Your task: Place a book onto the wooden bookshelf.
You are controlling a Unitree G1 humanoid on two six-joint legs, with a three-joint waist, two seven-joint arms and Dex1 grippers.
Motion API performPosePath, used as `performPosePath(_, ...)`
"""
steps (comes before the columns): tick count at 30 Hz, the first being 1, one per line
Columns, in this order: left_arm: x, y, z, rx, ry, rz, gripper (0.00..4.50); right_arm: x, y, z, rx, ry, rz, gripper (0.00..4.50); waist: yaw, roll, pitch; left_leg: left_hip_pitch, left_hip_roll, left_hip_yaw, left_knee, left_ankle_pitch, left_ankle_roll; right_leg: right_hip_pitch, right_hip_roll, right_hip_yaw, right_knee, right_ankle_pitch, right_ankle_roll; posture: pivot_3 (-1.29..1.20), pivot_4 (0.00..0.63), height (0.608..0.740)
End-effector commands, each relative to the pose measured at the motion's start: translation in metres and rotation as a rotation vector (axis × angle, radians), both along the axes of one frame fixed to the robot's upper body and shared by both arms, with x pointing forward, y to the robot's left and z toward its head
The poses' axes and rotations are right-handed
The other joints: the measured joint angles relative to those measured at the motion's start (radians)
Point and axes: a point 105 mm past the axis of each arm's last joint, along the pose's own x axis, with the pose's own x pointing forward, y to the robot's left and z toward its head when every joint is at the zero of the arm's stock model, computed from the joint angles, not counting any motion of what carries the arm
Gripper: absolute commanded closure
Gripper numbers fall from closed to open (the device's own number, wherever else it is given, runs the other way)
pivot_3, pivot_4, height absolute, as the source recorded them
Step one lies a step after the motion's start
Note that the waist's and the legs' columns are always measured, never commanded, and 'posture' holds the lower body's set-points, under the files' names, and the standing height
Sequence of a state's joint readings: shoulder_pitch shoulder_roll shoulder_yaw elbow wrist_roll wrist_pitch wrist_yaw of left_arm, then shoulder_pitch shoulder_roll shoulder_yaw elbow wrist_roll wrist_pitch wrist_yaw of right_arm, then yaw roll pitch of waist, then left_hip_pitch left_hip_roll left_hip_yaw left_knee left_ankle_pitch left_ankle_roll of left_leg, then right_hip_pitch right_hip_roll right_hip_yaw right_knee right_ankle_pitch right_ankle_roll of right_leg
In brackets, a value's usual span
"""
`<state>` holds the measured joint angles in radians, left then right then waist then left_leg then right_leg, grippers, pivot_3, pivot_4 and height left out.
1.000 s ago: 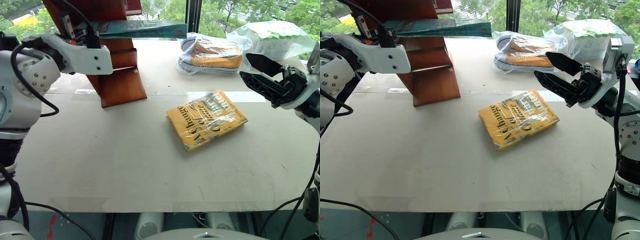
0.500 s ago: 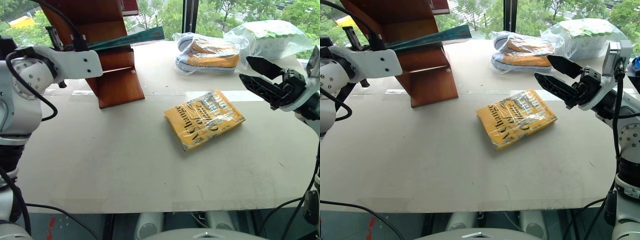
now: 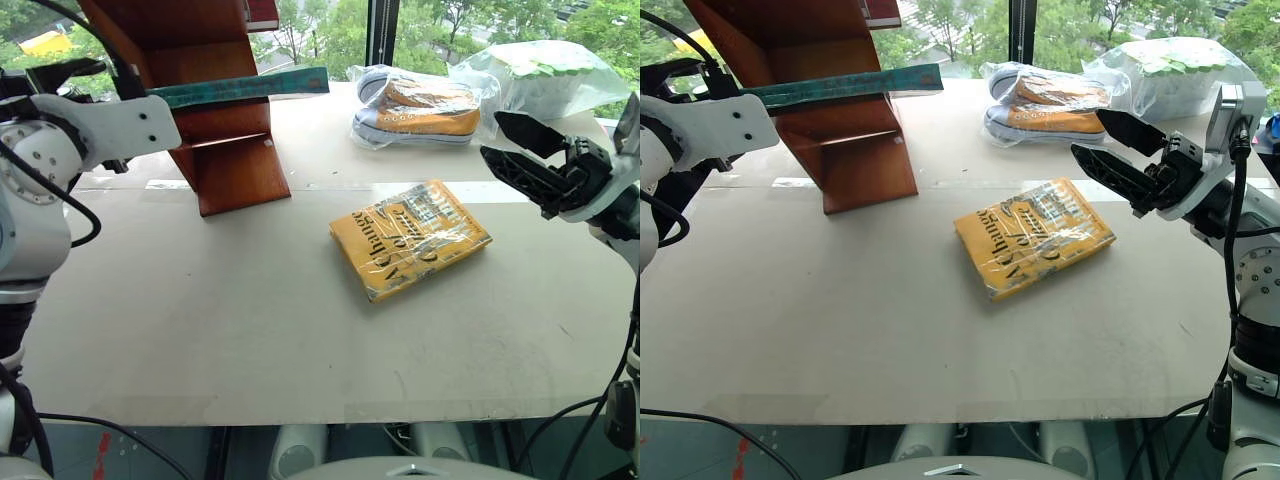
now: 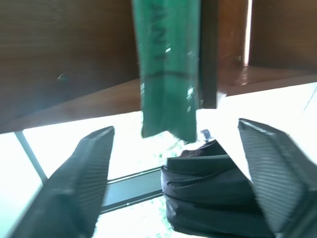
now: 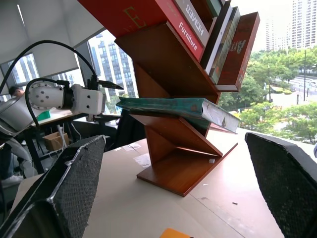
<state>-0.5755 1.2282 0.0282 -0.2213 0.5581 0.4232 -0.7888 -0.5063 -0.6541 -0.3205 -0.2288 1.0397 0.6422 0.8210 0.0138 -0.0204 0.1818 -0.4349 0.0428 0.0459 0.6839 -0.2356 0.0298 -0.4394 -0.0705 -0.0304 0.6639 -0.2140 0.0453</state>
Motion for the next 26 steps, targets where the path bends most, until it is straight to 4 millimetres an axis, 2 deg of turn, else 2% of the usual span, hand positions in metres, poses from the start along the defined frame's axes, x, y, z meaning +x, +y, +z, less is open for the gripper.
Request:
performPosePath(1, -0.013, -0.01, 0.019, -0.078, -0.134, -0.043, 0.13, -0.004, -0.01, 0.004, 0.008, -0.045, -0.041, 0.0, 0.0, 0.0, 0.0, 0.0, 0.0, 0.0, 0.0, 0.0, 0.0, 0.0, 0.0, 0.0, 0.0, 0.0, 0.0, 0.0, 0.15, 0.693)
performPosePath(5, -0.02, -0.041, -0.001, -0.221, -0.186, -0.185, 0.13, -0.006, -0.022, -0.012, -0.022, -0.027, -0.09, 0.0, 0.001, 0.0, 0.0, 0.0, 0.0, 0.0, 0.0, 0.0, 0.0, 0.0, 0.0, 0.001, 0.0, 0.0, 0.0, 0.0, 0.15, 0.693)
performPosePath(8, -0.025, -0.071, -0.044, -0.449, -0.136, -0.308, 0.13, -0.008, -0.031, -0.038, -0.083, 0.004, -0.131, 0.0, 0.001, -0.001, -0.001, 0.0, -0.001, 0.0, 0.001, 0.0, 0.0, 0.002, -0.001, 0.001, 0.0, 0.0, 0.0, 0.0, 0.15, 0.693)
performPosePath(9, -0.028, -0.083, -0.064, -0.546, -0.086, -0.351, 0.13, -0.009, -0.035, -0.05, -0.119, 0.016, -0.15, 0.0, 0.0, -0.001, -0.001, 0.0, -0.001, 0.0, 0.002, 0.0, 0.0, 0.002, -0.001, 0.002, 0.0, 0.001, 0.001, 0.0, 0.15, 0.693)
performPosePath(12, -0.045, -0.105, -0.143, -0.881, 0.163, -0.35, 0.13, -0.007, -0.048, -0.092, -0.213, 0.067, -0.246, 0.0, -0.006, -0.001, -0.003, 0.002, -0.001, 0.001, 0.003, 0.0, 0.0, 0.003, -0.001, 0.003, 0.0, 0.001, 0.002, 0.0, 0.15, 0.693)
performPosePath(14, -0.06, -0.102, -0.187, -1.037, 0.245, -0.266, 0.13, -0.008, -0.06, -0.124, -0.226, 0.118, -0.334, 0.0, -0.013, -0.002, -0.003, 0.004, 0.0, 0.001, 0.003, 0.0, 0.0, 0.004, 0.0, 0.003, 0.0, 0.001, 0.001, 0.0, 0.15, 0.693)
performPosePath(16, -0.071, -0.09, -0.218, -1.157, 0.26, -0.159, 0.13, -0.015, -0.07, -0.156, -0.278, 0.167, -0.383, 0.0, -0.011, -0.002, -0.004, 0.004, 0.001, 0.0, 0.003, 0.0, 0.0, 0.004, 0.001, 0.002, 0.0, 0.001, 0.001, 0.0, 0.15, 0.693)
performPosePath(19, -0.083, -0.079, -0.245, -1.177, 0.251, -0.114, 0.13, -0.026, -0.076, -0.182, -0.342, 0.19, -0.406, 0.0, -0.002, 0.004, -0.008, 0.007, 0.001, -0.002, 0.003, 0.0, 0.0, 0.005, 0.001, 0.001, 0.002, -0.003, 0.0, 0.0, 0.15, 0.693)
performPosePath(21, -0.092, -0.081, -0.257, -1.193, 0.293, -0.154, 0.13, -0.031, -0.08, -0.196, -0.395, 0.193, -0.422, 0.0, -0.004, 0.009, -0.011, 0.01, 0.001, 0.0, 0.003, 0.0, 0.0, 0.007, 0.0, 0.002, 0.002, -0.002, -0.002, 0.0, 0.15, 0.693)
performPosePath(24, -0.098, -0.082, -0.265, -1.203, 0.332, -0.192, 0.13, -0.032, -0.085, -0.205, -0.428, 0.181, -0.443, 0.0, -0.009, 0.01, -0.013, 0.02, 0.003, -0.001, 0.002, -0.001, -0.001, 0.014, 0.0, 0.003, 0.001, -0.003, -0.002, 0.0, 0.15, 0.693)
performPosePath(26, -0.103, -0.088, -0.268, -1.257, 0.368, -0.223, 0.13, -0.032, -0.087, -0.207, -0.431, 0.178, -0.446, 0.0, -0.011, 0.012, -0.014, 0.02, 0.003, -0.001, 0.002, -0.003, -0.005, 0.014, 0.0, 0.003, 0.001, -0.003, -0.002, 0.0, 0.15, 0.693)
